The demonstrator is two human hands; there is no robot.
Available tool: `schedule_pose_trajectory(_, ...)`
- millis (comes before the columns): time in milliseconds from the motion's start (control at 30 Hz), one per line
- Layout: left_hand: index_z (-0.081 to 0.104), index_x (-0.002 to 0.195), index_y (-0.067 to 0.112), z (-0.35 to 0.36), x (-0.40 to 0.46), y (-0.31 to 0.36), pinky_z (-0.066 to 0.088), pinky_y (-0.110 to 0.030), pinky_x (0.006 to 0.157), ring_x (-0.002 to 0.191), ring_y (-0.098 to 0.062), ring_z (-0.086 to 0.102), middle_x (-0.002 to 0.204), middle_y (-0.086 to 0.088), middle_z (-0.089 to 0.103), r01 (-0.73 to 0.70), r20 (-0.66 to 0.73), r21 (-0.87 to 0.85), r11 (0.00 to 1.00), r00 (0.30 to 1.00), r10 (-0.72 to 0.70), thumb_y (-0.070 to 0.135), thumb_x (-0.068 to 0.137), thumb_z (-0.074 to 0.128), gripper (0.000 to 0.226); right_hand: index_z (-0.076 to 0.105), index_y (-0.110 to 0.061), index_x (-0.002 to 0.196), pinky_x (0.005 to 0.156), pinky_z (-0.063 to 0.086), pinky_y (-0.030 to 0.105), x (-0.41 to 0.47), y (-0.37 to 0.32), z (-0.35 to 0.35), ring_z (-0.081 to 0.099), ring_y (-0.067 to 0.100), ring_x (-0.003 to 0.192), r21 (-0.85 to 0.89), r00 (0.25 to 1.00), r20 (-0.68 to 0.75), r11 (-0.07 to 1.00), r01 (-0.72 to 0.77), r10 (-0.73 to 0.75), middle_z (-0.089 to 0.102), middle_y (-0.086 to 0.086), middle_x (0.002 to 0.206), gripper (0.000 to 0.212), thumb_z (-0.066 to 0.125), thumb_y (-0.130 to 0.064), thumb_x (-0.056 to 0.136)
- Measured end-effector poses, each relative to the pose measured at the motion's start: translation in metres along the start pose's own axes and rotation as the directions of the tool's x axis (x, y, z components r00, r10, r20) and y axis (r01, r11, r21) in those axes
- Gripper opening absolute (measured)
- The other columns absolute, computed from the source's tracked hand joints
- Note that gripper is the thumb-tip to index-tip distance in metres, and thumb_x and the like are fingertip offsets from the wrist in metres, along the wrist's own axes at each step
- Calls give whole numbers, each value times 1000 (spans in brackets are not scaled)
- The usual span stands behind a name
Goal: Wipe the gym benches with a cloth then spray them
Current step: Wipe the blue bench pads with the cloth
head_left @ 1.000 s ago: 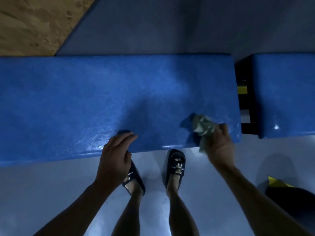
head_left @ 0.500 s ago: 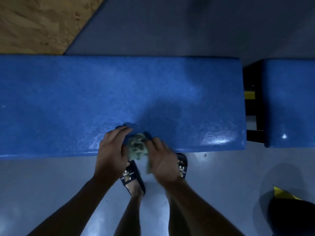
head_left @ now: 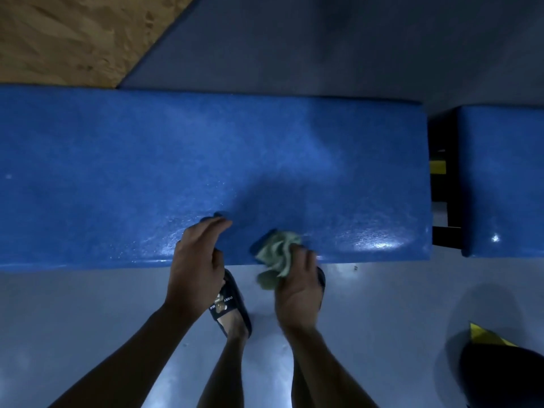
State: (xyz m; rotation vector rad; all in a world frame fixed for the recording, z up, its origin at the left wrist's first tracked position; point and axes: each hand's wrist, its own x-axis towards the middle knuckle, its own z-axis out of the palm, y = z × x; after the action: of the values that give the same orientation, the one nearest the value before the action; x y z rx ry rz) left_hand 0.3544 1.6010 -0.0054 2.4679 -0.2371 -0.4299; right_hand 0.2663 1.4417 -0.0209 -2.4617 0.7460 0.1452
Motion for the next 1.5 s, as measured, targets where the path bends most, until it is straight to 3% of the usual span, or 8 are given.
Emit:
schedule_pose_trajectory(167,56,132,18,-4,2,-4,43,-42,102,123,-19,48,134,1,54,-53,-9,-21,998,999,53,3,83,42,53,49,-25,122,62,51,25,15,20,-26,63,18,83,7,963,179,979,205,-203,54,-4,114,48,65,-29,77)
schedule_pose_trajectory(433,60,128,13,-8,3,-8,36,-26,103,121,-17,49,133,1,55,-117,-35,-58,991,993,115,3,82,43,51,50,-10,115,66,43,41,106,98,-95,58,41,92,-127,925,-282,945,-301,257,52,16,113,27,55,-15,90)
schedule_pose_trajectory(700,57,130,18,-16,7,-20,43,-37,100,116,-20,51,133,3,54,-64,8,-7,998,998,64,-8,77,48,59,60,-16,106,53,53,34,24,-70,30,60,25,74,-65,961,-6,959,274,-275,60,5,102,31,52,-6,78)
schedule_pose_trajectory(833,58,127,16,-26,12,-27,43,-36,97,114,-21,52,131,2,55,-119,-6,-20,993,993,119,3,78,40,54,56,-19,113,51,51,30,46,-47,7,59,24,70,-101,910,175,912,397,-376,56,3,95,40,62,-20,74)
schedule_pose_trajectory(1033,59,126,14,-34,18,-27,41,-35,99,119,-20,51,131,2,55,-135,-41,-41,990,990,133,1,79,42,52,52,-9,112,59,42,40,106,50,-82,60,42,79,-261,989,-136,960,-100,66,52,15,106,29,46,-22,87)
schedule_pose_trajectory(1133,59,126,16,-38,19,-28,42,-36,99,120,-21,50,132,1,54,-111,-40,-27,993,993,109,-4,80,45,52,53,-7,118,62,42,40,93,31,-58,58,40,85,-225,970,-215,960,-164,115,52,17,110,37,45,-11,82)
schedule_pose_trajectory(1300,58,127,18,-35,26,-22,41,-34,100,119,-19,49,133,3,54,-62,-21,10,998,998,62,-12,79,52,57,54,-13,113,63,52,37,37,-56,24,58,30,83,-192,982,-2,964,184,-188,56,10,110,39,42,-10,76)
schedule_pose_trajectory(1500,59,130,16,-27,41,-13,39,-32,100,120,-20,49,132,1,55,-70,-26,-5,998,997,70,3,79,43,55,55,-21,114,51,46,33,94,-17,-21,57,28,65,-282,787,232,735,616,-571,60,6,95,38,50,-22,76)
